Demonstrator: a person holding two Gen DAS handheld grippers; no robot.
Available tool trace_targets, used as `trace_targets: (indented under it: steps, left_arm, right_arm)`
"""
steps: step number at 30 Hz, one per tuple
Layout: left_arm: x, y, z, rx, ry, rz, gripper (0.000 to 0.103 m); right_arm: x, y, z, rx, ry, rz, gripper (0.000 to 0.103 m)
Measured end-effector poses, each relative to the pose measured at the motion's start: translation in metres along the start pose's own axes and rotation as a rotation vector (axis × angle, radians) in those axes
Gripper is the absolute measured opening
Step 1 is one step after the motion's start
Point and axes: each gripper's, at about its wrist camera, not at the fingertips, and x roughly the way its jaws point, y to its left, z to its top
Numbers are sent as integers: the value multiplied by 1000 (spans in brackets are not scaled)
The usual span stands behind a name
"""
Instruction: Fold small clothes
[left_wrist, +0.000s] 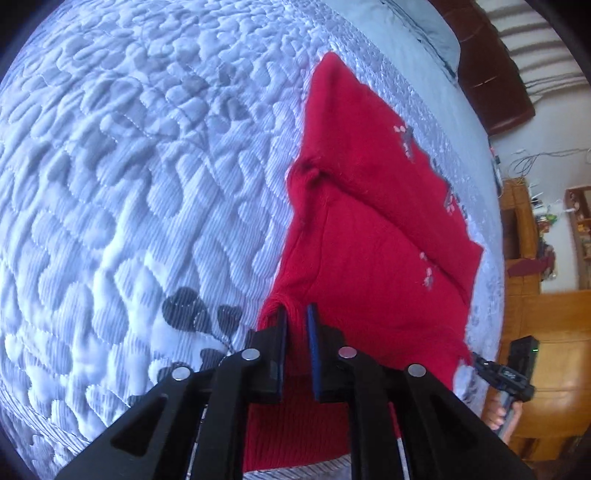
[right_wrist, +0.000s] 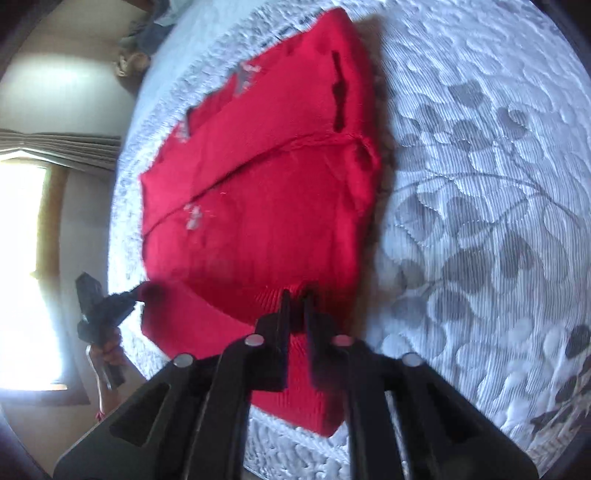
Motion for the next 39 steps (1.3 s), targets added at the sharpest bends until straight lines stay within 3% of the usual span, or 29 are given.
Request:
trace_targets:
  steps: [1,3,4,8,10,14,21,22,24,26,30,35,39]
  left_arm:
    - [-6,0,2,2,-2,-10,19]
    - [-23,-2,5,37,-62,57,55]
    - [-32,-5,8,68,-103,91,56]
    - [-58,-25,12,197,-162,81,56]
    - [-54,-38,12,266,-142,86,57]
    - [-24,-60,5,426,-87,191,57]
    - [10,-66,5,515,-33,237,57]
    - [13,-66,5,528,-31,252,57]
    - [19,-69,2,569,-30,277,55]
    - [20,-76,-3,610,-36,286,54]
    - [19,-89,-21,731,-53,304,51]
    - [31,-85,-14,733,-32,355,50]
    - [35,-83,-6,706,-26,300,45]
  right_arm:
    - [-8,-2,0,-12,-36,-21,49]
    - [-20,-2,-1,-42,-61,12,37]
    - [-27,-2,-1,-53,-72,43,36]
    - [-34,17,0,-176,-51,72,36]
    - [-24,28,2,-213,-21,45,36]
    - [5,34,10,-219,45,-5,37]
    - [32,28,8,-217,113,-47,42]
    - [35,28,8,-223,116,-51,41]
    - [39,32,6,-261,110,-68,11]
    - [37,35,4,-279,96,-47,6]
    - [22,38,-2,-325,56,-14,4]
    - [22,36,-5,-334,61,-38,5]
    - [34,34,0,-303,79,-33,9]
